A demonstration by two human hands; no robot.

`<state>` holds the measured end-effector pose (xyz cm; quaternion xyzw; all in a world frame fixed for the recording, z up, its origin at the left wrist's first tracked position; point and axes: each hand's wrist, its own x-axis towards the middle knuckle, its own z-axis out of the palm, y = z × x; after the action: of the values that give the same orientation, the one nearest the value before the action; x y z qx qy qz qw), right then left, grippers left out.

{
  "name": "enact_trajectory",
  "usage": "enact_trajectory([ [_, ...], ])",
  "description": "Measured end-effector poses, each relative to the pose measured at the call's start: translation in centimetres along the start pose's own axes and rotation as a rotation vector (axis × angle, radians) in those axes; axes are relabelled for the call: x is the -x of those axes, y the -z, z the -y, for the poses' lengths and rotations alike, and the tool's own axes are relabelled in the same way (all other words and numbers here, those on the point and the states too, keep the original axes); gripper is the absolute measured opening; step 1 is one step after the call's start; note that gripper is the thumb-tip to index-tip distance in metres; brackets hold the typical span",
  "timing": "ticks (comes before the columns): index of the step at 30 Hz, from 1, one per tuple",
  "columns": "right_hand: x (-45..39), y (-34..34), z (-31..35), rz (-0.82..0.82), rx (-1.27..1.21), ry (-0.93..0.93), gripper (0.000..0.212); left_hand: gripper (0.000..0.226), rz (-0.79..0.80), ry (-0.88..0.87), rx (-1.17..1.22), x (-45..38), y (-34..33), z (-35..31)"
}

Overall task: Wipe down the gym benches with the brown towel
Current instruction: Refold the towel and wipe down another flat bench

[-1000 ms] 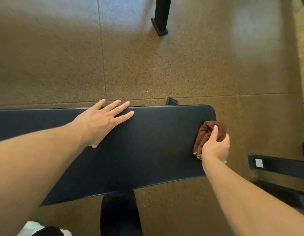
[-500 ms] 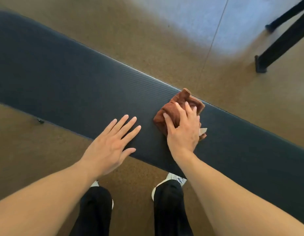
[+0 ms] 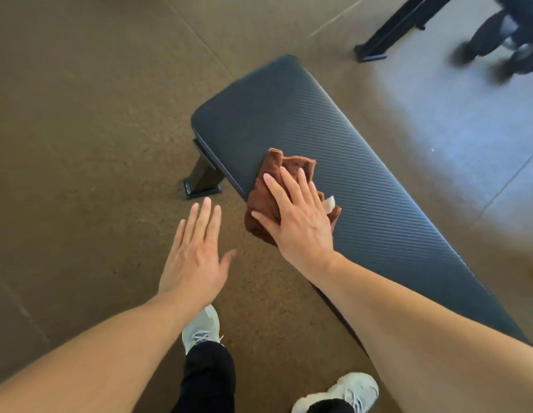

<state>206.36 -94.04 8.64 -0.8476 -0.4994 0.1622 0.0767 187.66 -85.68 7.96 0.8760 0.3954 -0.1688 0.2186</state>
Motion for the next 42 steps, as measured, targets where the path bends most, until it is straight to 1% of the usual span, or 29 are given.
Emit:
enact_trajectory([
  [2,-4.5,-0.1,2.3,-0.009,0.015,0.088,0.067,0.091,-0.033,0.042,0.073,-1.1,0.9,1.4],
  [4,-9.4,-0.3,4.7,-0.018,0.026,0.131,0.07,0.089,-0.063,0.038,0.123,-2.2,1.8,2.8],
  [6,-13.7,-0.3,7.2,-0.008,0.043,0.145,0.075,0.088,-0.084,0.041,0.135,-3.4,2.8,4.2],
  [8,-16.3,-0.5,9.0,0.01,0.073,0.133,0.079,0.088,-0.106,0.061,0.127,-4.5,3.5,5.5],
  [10,-16.1,-0.9,9.9,-0.018,0.098,0.09,0.082,0.089,-0.113,0.093,0.15,-5.1,4.1,6.5],
  [12,-13.3,-1.0,9.7,-0.022,0.082,0.067,0.086,0.092,-0.094,0.118,0.19,-4.5,4.5,7.1],
  [16,-7.2,-0.9,7.9,0.034,0.113,0.095,0.092,0.096,-0.058,0.063,0.168,-2.8,5.6,6.8],
  [21,-7.1,-1.3,7.6,0.082,0.107,0.106,0.098,0.096,-0.013,0.106,0.197,-3.1,6.3,6.4],
  [23,-8.3,-1.1,7.5,0.099,0.102,0.153,0.095,0.098,-0.013,0.128,0.202,-3.6,6.4,6.5],
  [25,-10.4,-0.6,7.6,0.119,0.069,0.235,0.087,0.1,-0.027,0.159,0.237,-4.4,6.8,6.4],
  [28,-15.8,0.2,8.4,0.109,-0.008,0.344,0.059,0.102,-0.088,0.223,0.28,-6.4,7.5,6.0],
  [29,-17.9,0.4,8.9,0.102,-0.015,0.352,0.05,0.1,-0.108,0.239,0.295,-7.2,7.9,5.6],
  [30,-20.1,0.7,9.4,0.113,0.001,0.333,0.049,0.097,-0.132,0.255,0.309,-8.0,8.2,5.2],
  [32,-23.8,1.8,10.0,0.192,0.076,0.302,0.057,0.089,-0.162,0.288,0.329,-9.9,9.2,4.2],
  [34,-26.2,3.2,8.9,0.258,0.123,0.284,0.057,0.084,-0.162,0.291,0.348,-11.8,10.2,2.9],
  [35,-27.0,3.9,7.5,0.263,0.127,0.248,0.056,0.083,-0.155,0.276,0.35,-12.6,10.6,2.1],
  [38,-28.8,6.5,1.6,0.141,0.079,0.078,0.053,0.087,-0.119,0.191,0.337,-15.3,12.0,-0.6],
  [39,-29.5,7.4,-0.7,0.11,0.041,-0.007,0.053,0.093,-0.083,0.155,0.314,-16.4,12.3,-1.5],
  [40,-30.1,8.2,-2.9,0.094,-0.011,-0.112,0.053,0.103,-0.021,0.12,0.269,-17.5,12.5,-2.5],
  [42,-30.7,9.3,-6.9,0.115,-0.133,-0.352,0.058,0.138,0.161,0.09,0.148,-19.5,12.8,-4.3],
])
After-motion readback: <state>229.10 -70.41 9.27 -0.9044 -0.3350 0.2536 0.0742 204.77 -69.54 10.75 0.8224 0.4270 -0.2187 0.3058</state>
